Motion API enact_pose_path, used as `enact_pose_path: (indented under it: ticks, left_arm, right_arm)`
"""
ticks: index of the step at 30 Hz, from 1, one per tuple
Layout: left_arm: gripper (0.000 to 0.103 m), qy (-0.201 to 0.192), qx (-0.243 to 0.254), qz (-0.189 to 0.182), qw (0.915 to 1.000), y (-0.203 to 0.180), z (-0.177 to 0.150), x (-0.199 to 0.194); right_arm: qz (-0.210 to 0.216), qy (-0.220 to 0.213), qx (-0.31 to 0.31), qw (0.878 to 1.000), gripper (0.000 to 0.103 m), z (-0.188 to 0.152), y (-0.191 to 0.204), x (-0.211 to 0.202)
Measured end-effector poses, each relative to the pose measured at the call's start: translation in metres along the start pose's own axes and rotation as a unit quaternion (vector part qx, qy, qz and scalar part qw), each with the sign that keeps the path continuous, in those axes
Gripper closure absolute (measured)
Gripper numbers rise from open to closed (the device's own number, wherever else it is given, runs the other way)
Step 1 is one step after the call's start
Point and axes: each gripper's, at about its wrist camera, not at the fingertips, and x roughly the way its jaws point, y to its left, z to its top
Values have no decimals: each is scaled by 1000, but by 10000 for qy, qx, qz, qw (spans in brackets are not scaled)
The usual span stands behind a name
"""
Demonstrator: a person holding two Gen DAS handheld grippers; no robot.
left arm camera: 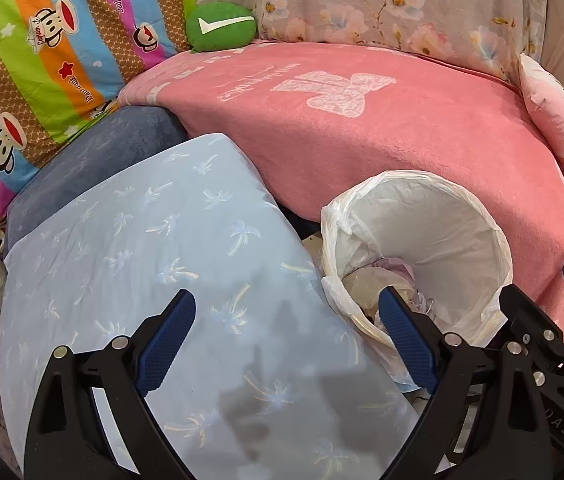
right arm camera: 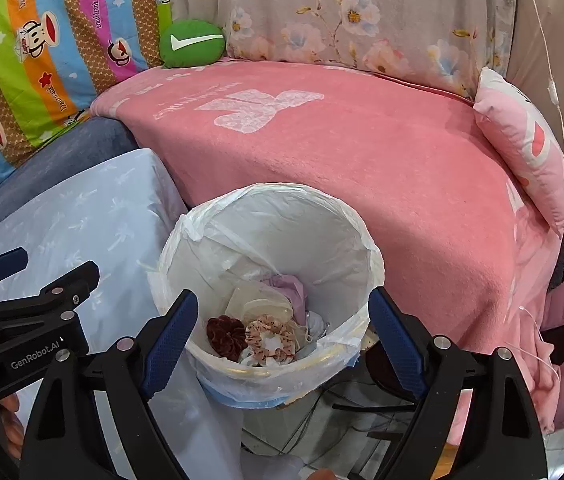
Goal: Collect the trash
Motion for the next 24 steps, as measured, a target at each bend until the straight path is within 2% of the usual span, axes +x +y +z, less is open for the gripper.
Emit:
enact_pose_path:
  ticks: [9,10,11,24]
  left_arm:
    - [13,28,-17,91,10000,-1,-3,0]
    - [12,36,-27,106,9999,0,-4,0]
    - [11,41,-36,116,9999,0,-5,0]
    - [9,27,-42,218,9998,-1,-10,-1]
  right_arm:
    - [-49,-34,21,10000,14,-3,-2,-3]
    - [-56,-23,10,10000,7,-3,-2,-3]
    - [-53,-33,4,10000,5,-3,-1,-4]
    - [-164,-68,-20,9998,6,-8,0,-6]
